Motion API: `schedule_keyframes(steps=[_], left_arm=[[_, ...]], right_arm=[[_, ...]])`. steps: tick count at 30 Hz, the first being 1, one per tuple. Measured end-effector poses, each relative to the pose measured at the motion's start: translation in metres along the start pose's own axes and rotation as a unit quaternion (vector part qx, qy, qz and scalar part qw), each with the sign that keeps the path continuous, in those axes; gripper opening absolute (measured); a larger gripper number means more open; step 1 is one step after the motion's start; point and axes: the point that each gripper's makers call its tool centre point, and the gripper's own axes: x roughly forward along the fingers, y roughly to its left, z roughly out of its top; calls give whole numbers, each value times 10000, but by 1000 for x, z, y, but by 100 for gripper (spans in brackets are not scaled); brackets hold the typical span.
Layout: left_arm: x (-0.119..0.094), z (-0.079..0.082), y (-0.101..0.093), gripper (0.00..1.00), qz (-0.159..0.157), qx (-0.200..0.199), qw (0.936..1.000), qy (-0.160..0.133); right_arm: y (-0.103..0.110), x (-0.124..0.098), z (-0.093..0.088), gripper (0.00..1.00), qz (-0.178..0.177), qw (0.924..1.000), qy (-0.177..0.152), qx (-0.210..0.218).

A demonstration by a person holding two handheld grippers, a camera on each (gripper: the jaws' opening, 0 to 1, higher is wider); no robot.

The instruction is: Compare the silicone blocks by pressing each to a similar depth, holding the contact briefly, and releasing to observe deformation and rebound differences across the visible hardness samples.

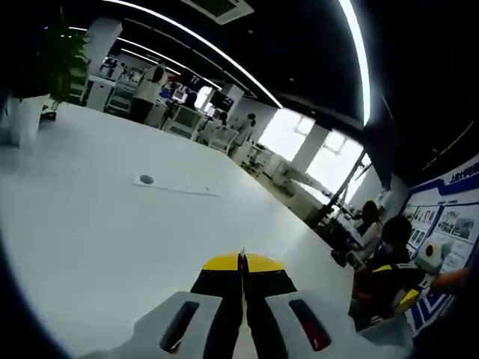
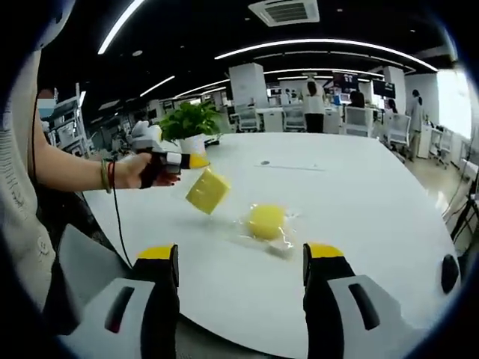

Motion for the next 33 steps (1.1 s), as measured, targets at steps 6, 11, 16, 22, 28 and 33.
schedule_keyframes(steps=[6, 11, 16, 22, 28, 33], left_arm=[[2, 5, 28, 0, 244, -19, 9997, -20], [2, 4, 49, 0, 402, -13, 9992, 88], [0, -1, 70, 0, 658, -46, 9977, 134], [-2, -12, 95, 0, 1024, -394, 9939, 114], [-7, -24, 113, 0, 1275, -426, 9906, 269], [-9, -34, 124, 0, 1445, -397, 9877, 456]], right_arm=[[-4, 2, -3, 61, -37, 9999, 103, -41], [-2, 9, -6, 60, 56, 9998, 176, -58], [-4, 11, -7, 58, 19, 9999, 170, 17], [-8, 14, -8, 55, 22, 9998, 212, 40], [-9, 13, -10, 52, 34, 9997, 234, 85], [-11, 14, -11, 49, 15, 9998, 183, 103]])
